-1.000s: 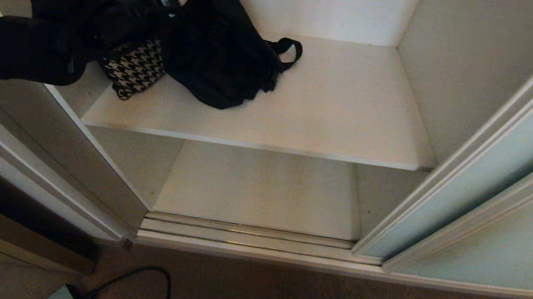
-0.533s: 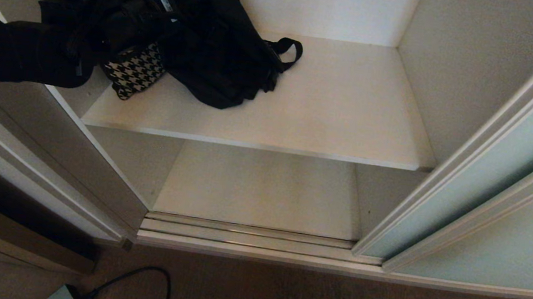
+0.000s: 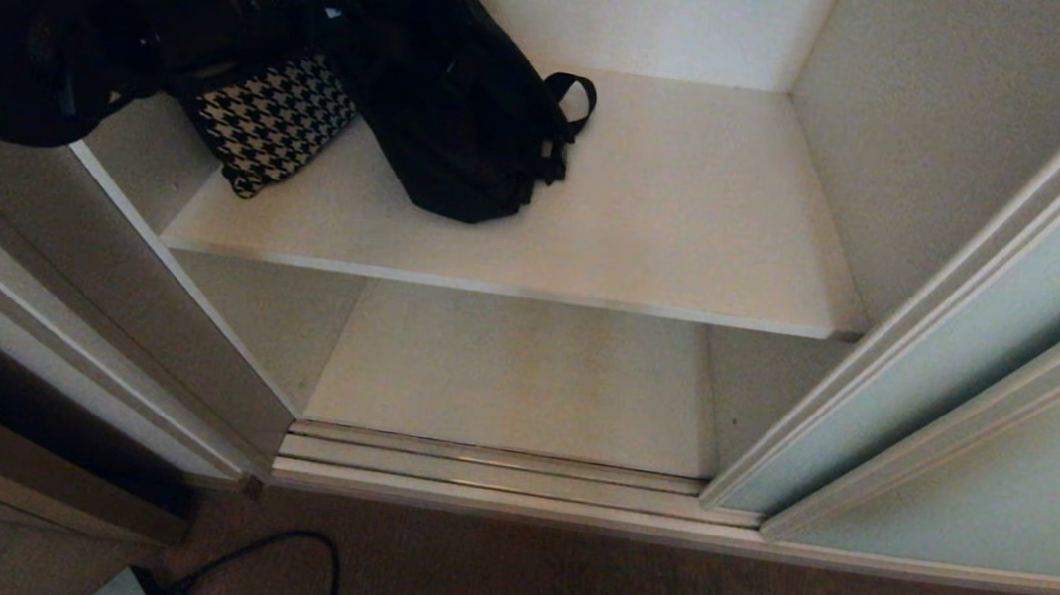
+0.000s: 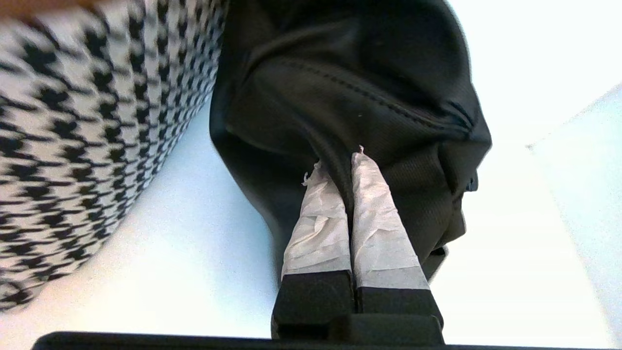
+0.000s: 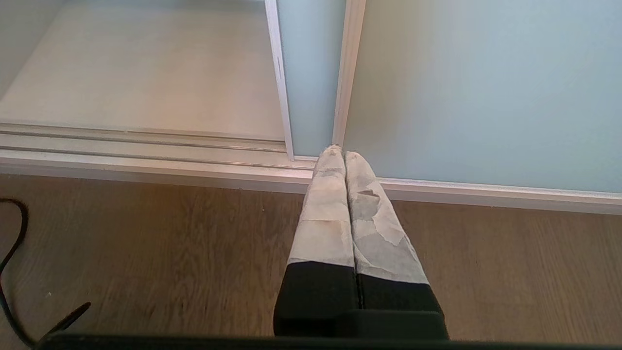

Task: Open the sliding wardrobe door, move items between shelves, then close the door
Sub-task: Place the pillow on the lower shelf

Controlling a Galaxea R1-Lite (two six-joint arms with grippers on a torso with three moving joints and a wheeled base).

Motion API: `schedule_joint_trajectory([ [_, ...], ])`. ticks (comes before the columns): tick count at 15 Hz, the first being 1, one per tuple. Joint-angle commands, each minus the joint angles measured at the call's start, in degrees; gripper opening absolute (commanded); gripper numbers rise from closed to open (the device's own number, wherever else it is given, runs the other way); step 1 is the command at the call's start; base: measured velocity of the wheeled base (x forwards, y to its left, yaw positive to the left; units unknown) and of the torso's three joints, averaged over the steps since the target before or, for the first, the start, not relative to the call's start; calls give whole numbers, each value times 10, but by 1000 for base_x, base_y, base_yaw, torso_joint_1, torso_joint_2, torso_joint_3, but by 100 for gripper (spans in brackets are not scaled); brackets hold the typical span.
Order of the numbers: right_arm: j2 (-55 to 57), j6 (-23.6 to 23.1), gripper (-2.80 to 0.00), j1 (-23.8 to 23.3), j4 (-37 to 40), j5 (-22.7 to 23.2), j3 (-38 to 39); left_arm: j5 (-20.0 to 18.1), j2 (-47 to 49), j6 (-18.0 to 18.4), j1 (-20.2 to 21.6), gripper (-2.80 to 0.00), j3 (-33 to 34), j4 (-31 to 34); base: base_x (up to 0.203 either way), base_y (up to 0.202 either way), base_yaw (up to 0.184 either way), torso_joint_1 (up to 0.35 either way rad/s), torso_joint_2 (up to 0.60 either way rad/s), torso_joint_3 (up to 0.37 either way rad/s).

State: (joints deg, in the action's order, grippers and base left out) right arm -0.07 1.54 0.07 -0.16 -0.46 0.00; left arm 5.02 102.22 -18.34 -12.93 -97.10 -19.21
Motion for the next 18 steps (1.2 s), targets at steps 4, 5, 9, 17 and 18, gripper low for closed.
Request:
schedule_joint_trajectory([
  [4,-1,0,-280,0,0,0,0,40,-70,6,-36,-280,28,35,0,0,0,0,0,0],
  [5,-1,0,-280,0,0,0,0,47,-68,12,-37,-280,44,33,0,0,0,0,0,0],
  [9,-1,0,-280,0,0,0,0,52,-47,14,-36,-280,76,28,0,0,0,0,0,0],
  [17,-1,0,-280,0,0,0,0,66,-63,23,-14,0,84,42,0,0,0,0,0,0],
  [18,-1,0,-280,0,0,0,0,64,-68,26,-4,0,89,52,0,0,0,0,0,0],
])
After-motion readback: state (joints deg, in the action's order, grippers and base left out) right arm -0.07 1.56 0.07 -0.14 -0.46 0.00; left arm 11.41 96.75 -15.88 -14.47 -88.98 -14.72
